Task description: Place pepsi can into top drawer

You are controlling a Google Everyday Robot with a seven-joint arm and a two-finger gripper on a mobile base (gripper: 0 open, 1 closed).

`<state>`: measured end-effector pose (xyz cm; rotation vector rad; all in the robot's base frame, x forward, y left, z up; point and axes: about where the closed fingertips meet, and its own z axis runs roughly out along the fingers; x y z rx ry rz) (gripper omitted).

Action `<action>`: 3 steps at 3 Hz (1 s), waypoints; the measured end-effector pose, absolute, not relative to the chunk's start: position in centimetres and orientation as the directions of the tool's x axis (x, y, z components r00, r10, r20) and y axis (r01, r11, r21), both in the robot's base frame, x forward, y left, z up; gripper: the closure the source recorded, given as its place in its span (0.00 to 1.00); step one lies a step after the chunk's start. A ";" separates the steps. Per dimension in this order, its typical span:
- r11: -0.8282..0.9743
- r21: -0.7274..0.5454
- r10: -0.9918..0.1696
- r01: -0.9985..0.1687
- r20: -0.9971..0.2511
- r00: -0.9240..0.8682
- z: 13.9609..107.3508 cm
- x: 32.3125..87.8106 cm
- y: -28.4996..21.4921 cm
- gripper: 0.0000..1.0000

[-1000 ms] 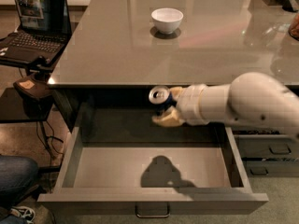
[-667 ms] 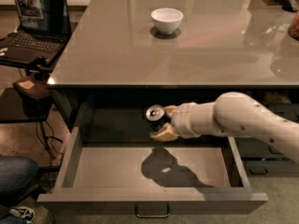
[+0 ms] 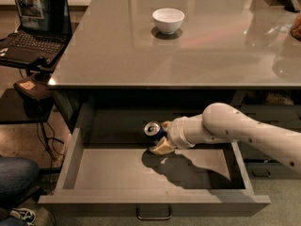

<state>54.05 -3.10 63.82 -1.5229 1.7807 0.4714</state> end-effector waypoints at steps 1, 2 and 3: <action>0.229 -0.177 -0.686 -0.957 -0.727 -0.030 63.6 54.0 -3.0 0.81; 0.229 -0.177 -0.686 -0.957 -0.727 -0.030 63.6 54.0 -3.0 0.58; 0.229 -0.177 -0.686 -0.957 -0.727 -0.030 63.6 54.0 -3.0 0.35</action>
Offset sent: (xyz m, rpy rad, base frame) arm -0.0003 0.0005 -0.0019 0.0007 0.0036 0.0015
